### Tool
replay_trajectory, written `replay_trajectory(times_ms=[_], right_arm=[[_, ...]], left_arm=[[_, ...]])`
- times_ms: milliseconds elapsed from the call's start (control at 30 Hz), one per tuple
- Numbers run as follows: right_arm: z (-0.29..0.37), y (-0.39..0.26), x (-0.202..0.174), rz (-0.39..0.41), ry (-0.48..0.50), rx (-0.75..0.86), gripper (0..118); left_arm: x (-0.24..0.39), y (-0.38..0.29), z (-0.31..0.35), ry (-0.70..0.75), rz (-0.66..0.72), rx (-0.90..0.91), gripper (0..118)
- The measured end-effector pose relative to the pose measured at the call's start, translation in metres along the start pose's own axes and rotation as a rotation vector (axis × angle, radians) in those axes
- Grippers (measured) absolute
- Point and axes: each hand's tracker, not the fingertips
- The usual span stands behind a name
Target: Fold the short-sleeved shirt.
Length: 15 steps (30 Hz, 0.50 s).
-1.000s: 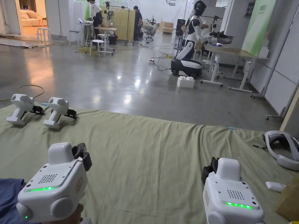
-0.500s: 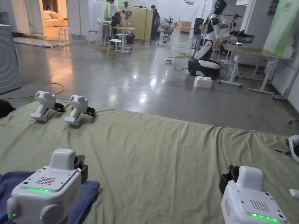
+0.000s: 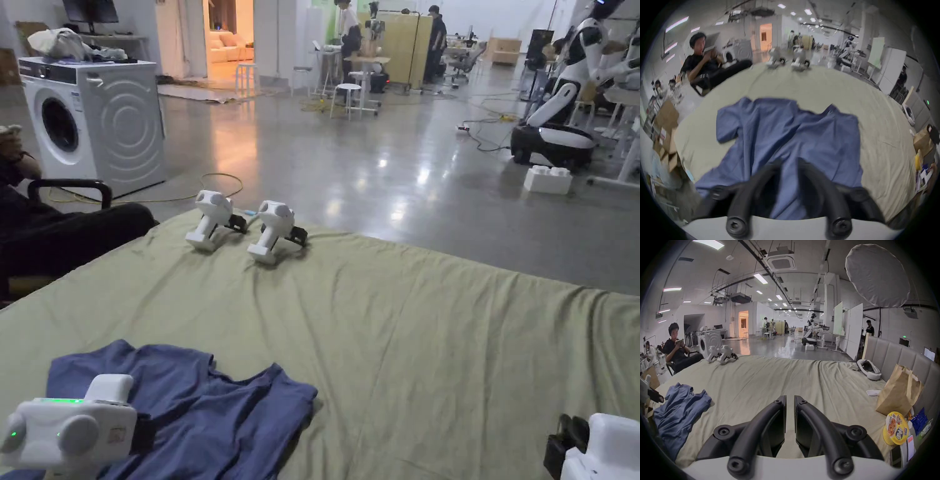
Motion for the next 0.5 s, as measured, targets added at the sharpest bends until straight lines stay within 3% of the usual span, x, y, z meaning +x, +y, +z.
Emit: replay_trajectory(times_ms=[33,67,300,367,500], right_arm=[[0.0,-0.002,-0.002,0.011,0.004,-0.007,13],[-0.001,-0.004,-0.004,0.022,0.006,-0.015,13],[-0.001,-0.013,-0.007,0.049,0.017,-0.048,13],[-0.002,-0.016,-0.006,0.045,0.03,-0.062,13],[-0.001,-0.021,-0.008,0.049,0.025,-0.078,13]], left_arm=[[-0.008,-0.002,-0.009,-0.018,0.036,-0.034,65],[-0.014,-0.003,-0.016,-0.03,0.05,-0.064,74],[0.0,-0.023,-0.071,0.008,-0.081,-0.245,75],[0.01,-0.03,-0.069,0.055,-0.143,-0.165,75],[0.019,-0.028,-0.066,0.073,-0.128,-0.175,73]])
